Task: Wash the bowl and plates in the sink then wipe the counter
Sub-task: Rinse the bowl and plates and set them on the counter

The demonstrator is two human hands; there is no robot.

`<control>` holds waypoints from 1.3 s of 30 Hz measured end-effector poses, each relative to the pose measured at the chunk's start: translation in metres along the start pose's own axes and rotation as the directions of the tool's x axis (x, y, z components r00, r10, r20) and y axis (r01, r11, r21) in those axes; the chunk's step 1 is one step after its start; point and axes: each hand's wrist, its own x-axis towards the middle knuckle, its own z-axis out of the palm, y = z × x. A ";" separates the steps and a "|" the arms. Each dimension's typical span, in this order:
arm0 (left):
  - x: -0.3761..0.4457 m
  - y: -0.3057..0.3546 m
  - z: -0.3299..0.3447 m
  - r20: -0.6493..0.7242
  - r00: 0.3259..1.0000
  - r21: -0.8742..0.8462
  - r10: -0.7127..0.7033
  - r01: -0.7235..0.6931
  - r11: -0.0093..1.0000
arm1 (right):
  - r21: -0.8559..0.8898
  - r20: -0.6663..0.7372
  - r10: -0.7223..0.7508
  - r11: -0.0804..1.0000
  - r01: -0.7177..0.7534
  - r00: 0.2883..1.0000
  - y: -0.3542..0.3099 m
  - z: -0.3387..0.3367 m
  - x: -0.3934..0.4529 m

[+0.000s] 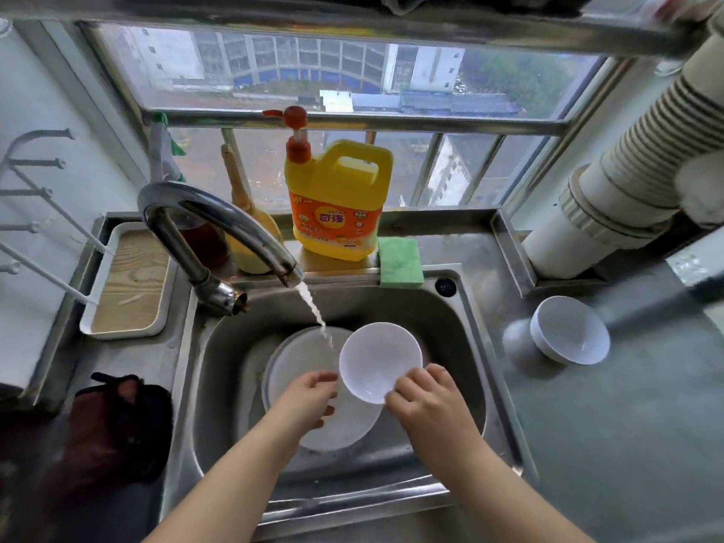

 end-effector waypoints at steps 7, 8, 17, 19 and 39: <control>0.005 -0.021 -0.002 -0.023 0.998 0.033 -0.052 0.053 0.998 | 0.463 -0.016 0.360 0.830 -0.312 0.933 0.003 0.011 -0.015; 0.005 -0.022 -0.002 -0.024 0.998 0.018 -0.057 0.057 0.998 | 0.665 0.135 0.507 0.591 -0.457 0.851 0.002 0.009 -0.013; 0.013 -0.025 0.002 -0.056 0.993 -0.070 -0.107 0.103 0.992 | 0.405 0.875 0.335 -0.902 -0.149 0.350 0.006 -0.002 -0.005; 0.015 -0.024 0.006 -0.050 0.993 -0.071 -0.106 0.103 0.992 | 0.452 0.862 0.352 -0.860 -0.237 0.365 0.008 -0.002 -0.009; 0.010 0.032 0.096 0.187 0.929 0.220 0.320 -0.357 0.908 | 0.272 -0.171 0.689 0.720 -0.638 0.704 0.168 -0.060 -0.073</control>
